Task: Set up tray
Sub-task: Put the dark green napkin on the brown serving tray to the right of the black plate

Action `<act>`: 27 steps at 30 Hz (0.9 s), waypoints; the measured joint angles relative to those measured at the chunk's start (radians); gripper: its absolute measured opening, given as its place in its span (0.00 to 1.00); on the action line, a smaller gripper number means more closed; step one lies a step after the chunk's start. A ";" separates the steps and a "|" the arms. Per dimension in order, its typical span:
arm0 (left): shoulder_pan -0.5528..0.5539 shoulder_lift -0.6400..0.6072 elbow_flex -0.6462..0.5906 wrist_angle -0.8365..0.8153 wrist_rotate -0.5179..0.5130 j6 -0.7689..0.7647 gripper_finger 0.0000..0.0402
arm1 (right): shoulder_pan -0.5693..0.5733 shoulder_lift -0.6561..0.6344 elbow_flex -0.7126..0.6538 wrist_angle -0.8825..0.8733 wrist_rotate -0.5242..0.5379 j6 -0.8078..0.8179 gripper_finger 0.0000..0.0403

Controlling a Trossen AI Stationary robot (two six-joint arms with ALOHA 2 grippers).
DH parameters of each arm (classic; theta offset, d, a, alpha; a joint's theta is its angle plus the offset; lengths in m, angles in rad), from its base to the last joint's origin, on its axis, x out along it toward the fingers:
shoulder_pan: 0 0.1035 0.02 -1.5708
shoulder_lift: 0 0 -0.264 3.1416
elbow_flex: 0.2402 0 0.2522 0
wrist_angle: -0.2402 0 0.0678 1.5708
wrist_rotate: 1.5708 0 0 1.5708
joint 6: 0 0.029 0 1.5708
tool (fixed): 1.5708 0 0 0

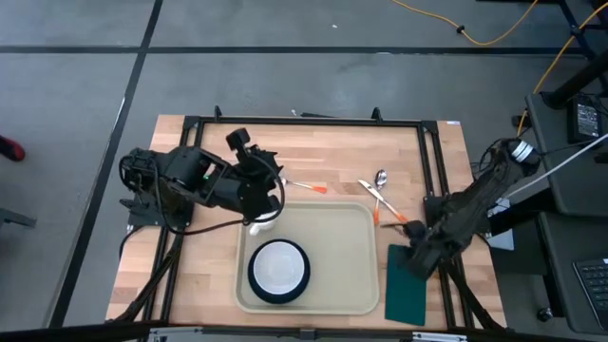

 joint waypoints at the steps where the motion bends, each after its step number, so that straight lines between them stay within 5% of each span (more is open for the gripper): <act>1: 0.000 0.000 0.000 0.000 0.001 0.012 0.36 | 0.017 0.035 0.039 -0.055 -0.019 0.016 0.42; 8: 0.018 0.001 -0.036 0.000 0.001 0.037 0.36 | 0.072 0.250 0.236 -0.260 -0.095 -0.065 0.42; 16: 0.037 0.002 -0.103 0.000 0.005 0.001 0.36 | 0.106 0.345 0.214 -0.253 -0.296 0.011 0.42; 27: 0.037 0.002 -0.110 0.000 0.030 -0.040 0.36 | 0.127 0.348 0.207 -0.128 -0.262 0.124 0.44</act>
